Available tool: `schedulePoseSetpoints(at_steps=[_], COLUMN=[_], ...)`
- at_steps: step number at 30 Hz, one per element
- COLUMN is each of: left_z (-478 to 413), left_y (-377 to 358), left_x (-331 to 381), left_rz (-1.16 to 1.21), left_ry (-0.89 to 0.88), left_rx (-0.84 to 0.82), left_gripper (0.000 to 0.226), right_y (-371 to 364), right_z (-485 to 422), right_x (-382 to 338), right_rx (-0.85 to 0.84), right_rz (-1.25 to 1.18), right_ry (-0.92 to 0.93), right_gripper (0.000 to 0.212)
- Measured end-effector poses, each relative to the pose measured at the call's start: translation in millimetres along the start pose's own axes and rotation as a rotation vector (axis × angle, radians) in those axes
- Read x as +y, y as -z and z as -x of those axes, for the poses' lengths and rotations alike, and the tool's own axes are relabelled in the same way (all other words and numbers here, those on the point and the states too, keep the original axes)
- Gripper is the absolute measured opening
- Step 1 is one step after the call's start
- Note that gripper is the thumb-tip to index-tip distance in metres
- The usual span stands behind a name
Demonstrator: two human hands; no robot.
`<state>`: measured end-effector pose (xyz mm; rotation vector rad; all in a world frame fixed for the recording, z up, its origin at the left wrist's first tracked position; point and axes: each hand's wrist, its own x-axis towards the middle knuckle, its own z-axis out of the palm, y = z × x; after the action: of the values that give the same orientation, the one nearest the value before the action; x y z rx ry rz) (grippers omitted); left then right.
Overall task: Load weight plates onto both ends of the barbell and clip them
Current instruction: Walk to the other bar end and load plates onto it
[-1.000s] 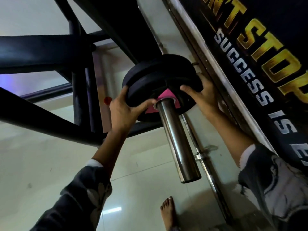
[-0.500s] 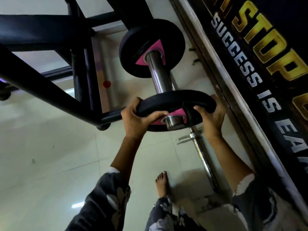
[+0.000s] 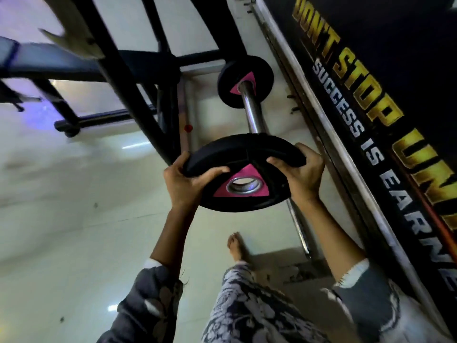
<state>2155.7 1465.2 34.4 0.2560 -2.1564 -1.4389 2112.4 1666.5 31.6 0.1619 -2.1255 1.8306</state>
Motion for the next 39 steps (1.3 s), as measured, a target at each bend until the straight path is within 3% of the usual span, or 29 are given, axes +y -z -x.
schedulePoseSetpoints(at_steps=[4, 12, 16, 19, 21, 27, 31, 39], left_z=[26.6, 53.4, 34.4, 8.4, -12.2, -82.0, -107.9, -186.2], left_y=[89.1, 256.6, 332.5, 378.2, 401.7, 432.2, 431.2, 412.1], left_x=[44.7, 82.2, 81.6, 76.4, 70.9, 45.2, 35.3, 15.6], left_rz=[-0.04, -0.178, -0.208, -0.166, -0.135, -0.054, -0.069, -0.014], left_ry=[-0.028, -0.134, -0.166, -0.189, -0.212, -0.244, -0.27, -0.344], left_rx=[0.165, 0.426, 0.48, 0.471, 0.45, 0.354, 0.3, 0.21], left_gripper=[0.047, 0.058, 0.066, 0.058, 0.061, 0.074, 0.058, 0.057], right_y=[-29.3, -130.3, -199.6, -248.1, -276.1, -324.3, -340.1, -371.4], right_z=[35.4, 98.0, 114.8, 119.6, 120.4, 100.3, 90.6, 36.4], right_x=[-73.7, -194.6, -229.4, -247.7, -259.0, -277.0, -270.0, -259.6], right_rx=[-0.037, -0.153, -0.133, -0.123, -0.123, -0.027, 0.032, 0.087], right_rz=[0.035, -0.069, -0.065, -0.062, -0.08, -0.043, 0.011, 0.075], right_ry=[0.17, 0.423, 0.457, 0.421, 0.407, 0.394, 0.38, 0.402], right_gripper=[0.072, 0.056, 0.069, 0.078, 0.075, 0.063, 0.073, 0.056])
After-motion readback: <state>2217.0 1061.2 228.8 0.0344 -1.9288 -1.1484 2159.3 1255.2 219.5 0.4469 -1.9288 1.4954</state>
